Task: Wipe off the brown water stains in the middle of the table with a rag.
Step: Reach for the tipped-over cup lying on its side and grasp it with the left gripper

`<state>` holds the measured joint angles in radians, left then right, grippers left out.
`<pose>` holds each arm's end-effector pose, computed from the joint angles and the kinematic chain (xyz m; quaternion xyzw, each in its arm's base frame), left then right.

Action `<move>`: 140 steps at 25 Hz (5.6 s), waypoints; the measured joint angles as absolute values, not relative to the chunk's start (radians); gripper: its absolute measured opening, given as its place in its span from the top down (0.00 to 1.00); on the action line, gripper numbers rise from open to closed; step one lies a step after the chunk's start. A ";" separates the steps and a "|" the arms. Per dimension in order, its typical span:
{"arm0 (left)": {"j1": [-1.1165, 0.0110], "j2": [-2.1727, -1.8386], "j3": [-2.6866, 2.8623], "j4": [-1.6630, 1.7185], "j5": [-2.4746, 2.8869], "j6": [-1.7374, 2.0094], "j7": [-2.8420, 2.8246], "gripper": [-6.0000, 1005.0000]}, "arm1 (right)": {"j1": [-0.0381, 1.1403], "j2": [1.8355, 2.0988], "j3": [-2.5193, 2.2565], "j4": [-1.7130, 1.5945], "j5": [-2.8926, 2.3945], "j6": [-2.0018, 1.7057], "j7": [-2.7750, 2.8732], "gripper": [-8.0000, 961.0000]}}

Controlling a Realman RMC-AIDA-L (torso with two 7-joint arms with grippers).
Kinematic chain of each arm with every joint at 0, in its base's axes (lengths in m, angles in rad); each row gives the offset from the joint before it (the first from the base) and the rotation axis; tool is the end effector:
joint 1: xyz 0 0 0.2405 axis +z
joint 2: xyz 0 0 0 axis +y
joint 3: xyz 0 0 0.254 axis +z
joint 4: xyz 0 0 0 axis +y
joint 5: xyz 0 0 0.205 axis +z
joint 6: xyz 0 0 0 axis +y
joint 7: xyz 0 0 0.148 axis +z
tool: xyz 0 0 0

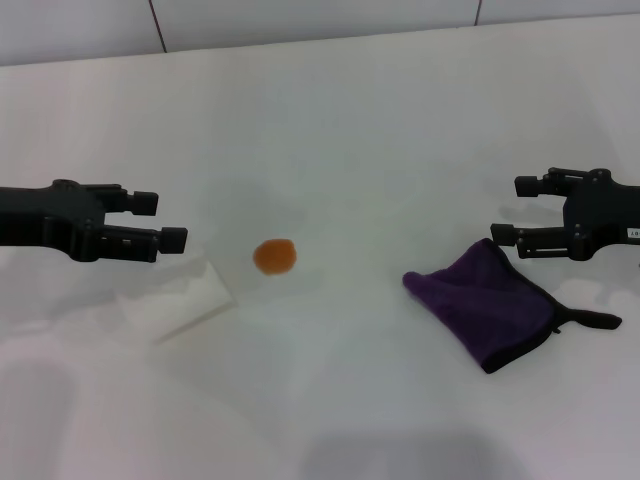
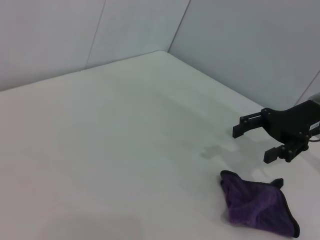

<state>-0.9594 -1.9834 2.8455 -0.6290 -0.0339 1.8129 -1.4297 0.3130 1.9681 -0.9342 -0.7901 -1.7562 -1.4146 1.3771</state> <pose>-0.2391 0.3575 0.0367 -0.9472 -0.2820 -0.1457 0.0455 0.3075 0.3102 0.0446 -0.9291 0.2186 0.1912 0.2290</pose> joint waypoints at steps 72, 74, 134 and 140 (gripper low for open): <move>-1.225 -1.999 2.847 -0.756 0.464 1.824 -1.557 0.15 | 0.319 1.983 -0.934 -0.790 -1.752 -1.406 1.388 0.14; -1.233 -2.002 2.847 -0.742 0.495 1.807 -1.556 0.15 | 0.319 1.986 -0.934 -0.790 -1.752 -1.401 1.387 0.14; -1.230 -2.024 2.847 -0.630 0.490 1.671 -1.552 0.17 | 0.305 1.996 -0.920 -0.790 -1.750 -1.387 1.379 0.14; -1.223 -2.016 2.847 -0.631 0.497 1.670 -1.555 0.17 | 0.305 1.996 -0.920 -0.790 -1.750 -1.387 1.379 0.14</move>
<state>-1.2227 -2.0163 2.8470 -0.6305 0.4967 1.6704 -1.5549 0.3053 1.9962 -0.9204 -0.7900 -1.7503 -1.3867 1.3789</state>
